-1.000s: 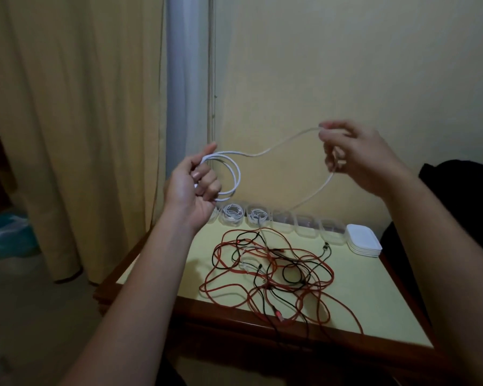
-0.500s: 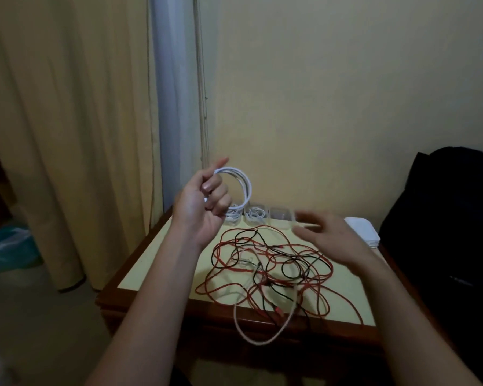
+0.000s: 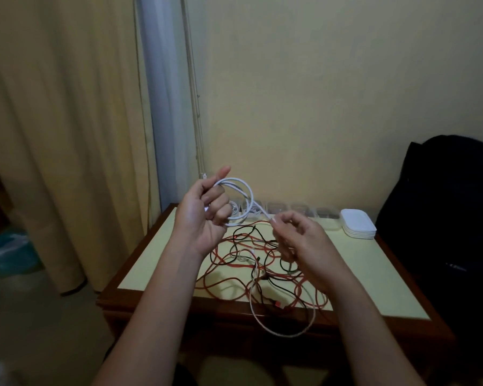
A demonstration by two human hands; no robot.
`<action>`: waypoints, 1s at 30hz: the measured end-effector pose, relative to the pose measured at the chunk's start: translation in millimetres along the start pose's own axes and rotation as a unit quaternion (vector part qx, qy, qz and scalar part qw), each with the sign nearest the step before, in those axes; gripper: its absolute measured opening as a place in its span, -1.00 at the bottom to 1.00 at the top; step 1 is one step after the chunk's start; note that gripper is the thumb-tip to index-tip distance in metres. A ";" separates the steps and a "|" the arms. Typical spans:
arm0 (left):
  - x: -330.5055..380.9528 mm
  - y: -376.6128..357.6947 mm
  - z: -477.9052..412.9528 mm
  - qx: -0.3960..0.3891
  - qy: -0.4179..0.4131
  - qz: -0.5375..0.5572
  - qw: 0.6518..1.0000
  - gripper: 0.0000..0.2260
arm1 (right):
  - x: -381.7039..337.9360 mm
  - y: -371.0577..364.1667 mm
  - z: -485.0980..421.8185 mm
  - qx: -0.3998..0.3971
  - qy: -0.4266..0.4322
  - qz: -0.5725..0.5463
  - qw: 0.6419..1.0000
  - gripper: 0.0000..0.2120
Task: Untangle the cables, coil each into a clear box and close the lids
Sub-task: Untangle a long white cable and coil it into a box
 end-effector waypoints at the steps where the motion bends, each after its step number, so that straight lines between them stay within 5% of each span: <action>1: 2.5 2.7 0.8 0.010 -0.007 0.011 1.000 -0.73 | 3.3 7.2 4.5 0.025 0.003 0.041 0.999 -0.86; 8: 19.3 13.1 5.4 0.036 -0.065 0.017 0.997 -0.69 | 31.6 48.6 24.6 0.156 0.019 0.093 0.983 -0.93; 12: 13.6 15.1 8.8 0.017 -0.126 -0.147 0.981 -0.69 | 23.5 48.4 29.7 0.218 0.086 0.245 0.941 -0.88; 16: 4.8 2.2 19.3 -0.043 -0.178 -0.430 0.884 -0.72 | -0.7 21.9 40.1 0.199 0.187 0.350 0.896 -0.86; 21: -24.3 -6.1 33.0 -0.135 -0.179 -0.586 0.779 -0.67 | -26.3 -0.9 42.8 0.200 0.261 0.354 0.875 -0.82; 23: -34.1 -5.9 36.1 -0.150 -0.153 -0.571 0.793 -0.69 | -32.1 -1.8 40.9 0.214 0.275 0.350 0.870 -0.80; 30: -61.0 4.0 39.5 -0.094 0.037 -0.255 0.962 -0.71 | -40.6 14.5 30.1 0.258 0.216 0.279 0.900 -0.73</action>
Point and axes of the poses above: each hand's wrist, its own z-axis away from the middle knuckle, its own y-axis out of the back of the hand, x = y × z, the point moved 6 cm from there along -z, towards the middle knuckle, and after that the axes turned 10 degrees about -y, right-handed, at the moved point
